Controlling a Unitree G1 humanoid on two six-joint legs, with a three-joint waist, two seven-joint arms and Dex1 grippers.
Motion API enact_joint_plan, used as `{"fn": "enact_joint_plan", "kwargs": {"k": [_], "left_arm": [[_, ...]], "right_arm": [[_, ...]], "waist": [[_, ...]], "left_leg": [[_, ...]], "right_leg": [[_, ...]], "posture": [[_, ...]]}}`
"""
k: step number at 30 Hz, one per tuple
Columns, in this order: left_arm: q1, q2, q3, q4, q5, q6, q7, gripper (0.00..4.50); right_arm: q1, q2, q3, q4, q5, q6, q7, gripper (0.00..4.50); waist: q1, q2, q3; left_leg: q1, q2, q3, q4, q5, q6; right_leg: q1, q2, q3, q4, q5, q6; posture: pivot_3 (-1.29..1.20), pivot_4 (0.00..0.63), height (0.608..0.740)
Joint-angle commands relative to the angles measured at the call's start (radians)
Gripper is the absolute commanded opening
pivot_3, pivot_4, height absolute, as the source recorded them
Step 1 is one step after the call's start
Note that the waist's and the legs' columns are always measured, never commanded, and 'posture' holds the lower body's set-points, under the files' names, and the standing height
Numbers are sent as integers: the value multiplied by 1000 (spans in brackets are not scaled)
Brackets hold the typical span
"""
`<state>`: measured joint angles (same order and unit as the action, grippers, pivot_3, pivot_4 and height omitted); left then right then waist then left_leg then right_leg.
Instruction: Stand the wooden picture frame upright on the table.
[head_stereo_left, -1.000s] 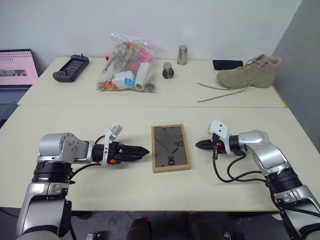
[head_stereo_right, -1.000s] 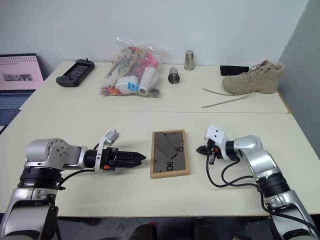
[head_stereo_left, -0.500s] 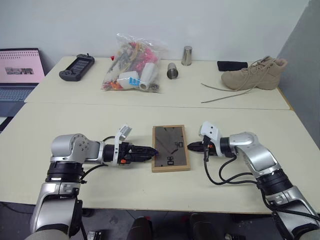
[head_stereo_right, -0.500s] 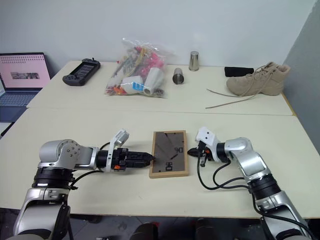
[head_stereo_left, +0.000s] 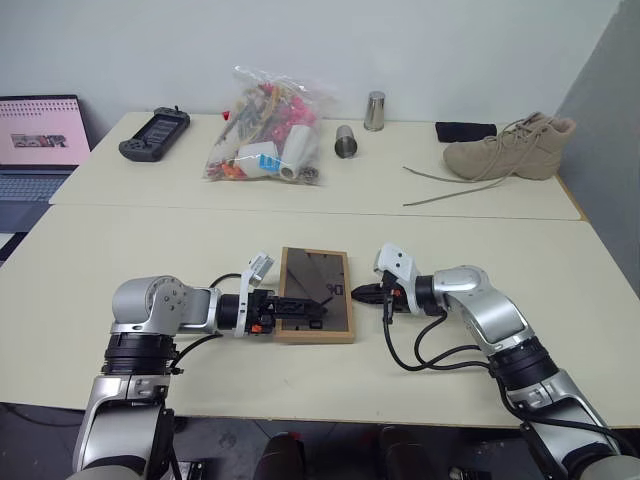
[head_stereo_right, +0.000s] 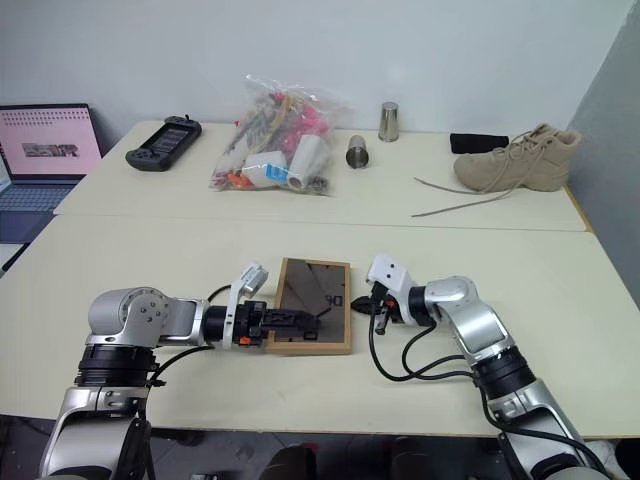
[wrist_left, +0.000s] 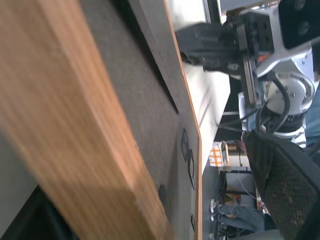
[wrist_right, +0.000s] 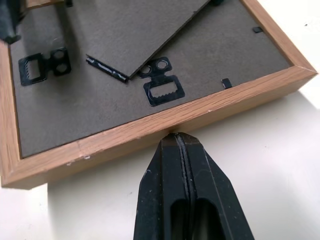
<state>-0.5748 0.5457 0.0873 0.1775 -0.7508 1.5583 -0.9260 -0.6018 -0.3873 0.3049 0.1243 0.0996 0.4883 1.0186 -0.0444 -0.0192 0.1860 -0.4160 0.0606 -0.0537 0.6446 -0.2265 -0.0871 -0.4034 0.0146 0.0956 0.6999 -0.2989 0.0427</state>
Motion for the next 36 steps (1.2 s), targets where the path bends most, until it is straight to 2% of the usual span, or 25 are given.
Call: {"fn": "enact_joint_plan", "kwargs": {"k": [1, 7, 13, 18, 22, 23, 26, 29, 36], "left_arm": [[22, 5, 11, -31, -36, 1, -4, 3793], [25, 3, 65, -70, -80, 28, 7, 2437], [22, 14, 101, -96, -105, 32, 25, 1317], [-10, 15, 99, -99, -95, -6, 43, 1314], [-104, 45, 97, -124, -63, -154, 28, 1314], [-109, 48, 92, -126, -60, -176, 26, 1314], [-110, 62, 65, -146, -44, -244, 24, 1314], [-98, 70, 35, -176, -25, -302, 22, 1314], [-99, 66, 19, -184, -15, -364, 33, 1314]], "right_arm": [[-16, -6, -11, -10, 7, -22, -4, 0], [0, -17, -17, -5, 6, -25, -10, 0], [11, -59, -39, 15, 7, -42, -7, 0], [-16, -92, -67, 25, 22, -38, 1, 0], [-124, -184, -181, 11, 144, 89, 107, 0], [-140, -192, -193, 4, 168, 114, 121, 352], [-207, -202, -247, -55, 324, 290, 185, 899], [-275, -183, -285, -68, 402, 392, 168, 1472], [-354, -109, -253, -48, 413, 389, 101, 3066]], "waist": [[-3, 0, 0], [-10, 0, 0], [-11, 0, 0], [-12, 0, 0], [-9, -1, 3], [-9, -1, 3], [-11, -1, 3], [-17, -1, 3], [-14, -1, 3]], "left_leg": [[0, 0, 0, 0, 0, 0], [0, 0, 0, 0, 0, 0], [0, 0, 0, 0, 0, 0], [0, 1, 0, 0, 0, 0], [-2, 0, 0, 0, 0, 0], [-2, 0, 0, 0, 0, 0], [-1, 1, 0, -1, 0, 0], [-1, 2, 0, -2, 0, 0], [-1, 1, 1, -1, 0, 0]], "right_leg": [[0, 0, 0, 0, 0, 0], [-1, 0, 0, 0, 0, 0], [-1, 0, 0, 0, 0, 0], [-1, 1, 0, 0, 0, 0], [-2, 1, 0, 0, 0, 0], [-2, 0, 0, 0, 0, 0], [-1, 0, 0, -2, 0, 0], [-1, 1, 0, -2, 0, 0], [-2, 1, 0, -2, 0, 0]], "posture": [[0, 150, 740], [0, 150, 740], [0, 150, 740], [0, 150, 740], [0, 150, 740], [0, 150, 740], [0, 150, 740], [0, 150, 740], [0, 150, 740]]}}
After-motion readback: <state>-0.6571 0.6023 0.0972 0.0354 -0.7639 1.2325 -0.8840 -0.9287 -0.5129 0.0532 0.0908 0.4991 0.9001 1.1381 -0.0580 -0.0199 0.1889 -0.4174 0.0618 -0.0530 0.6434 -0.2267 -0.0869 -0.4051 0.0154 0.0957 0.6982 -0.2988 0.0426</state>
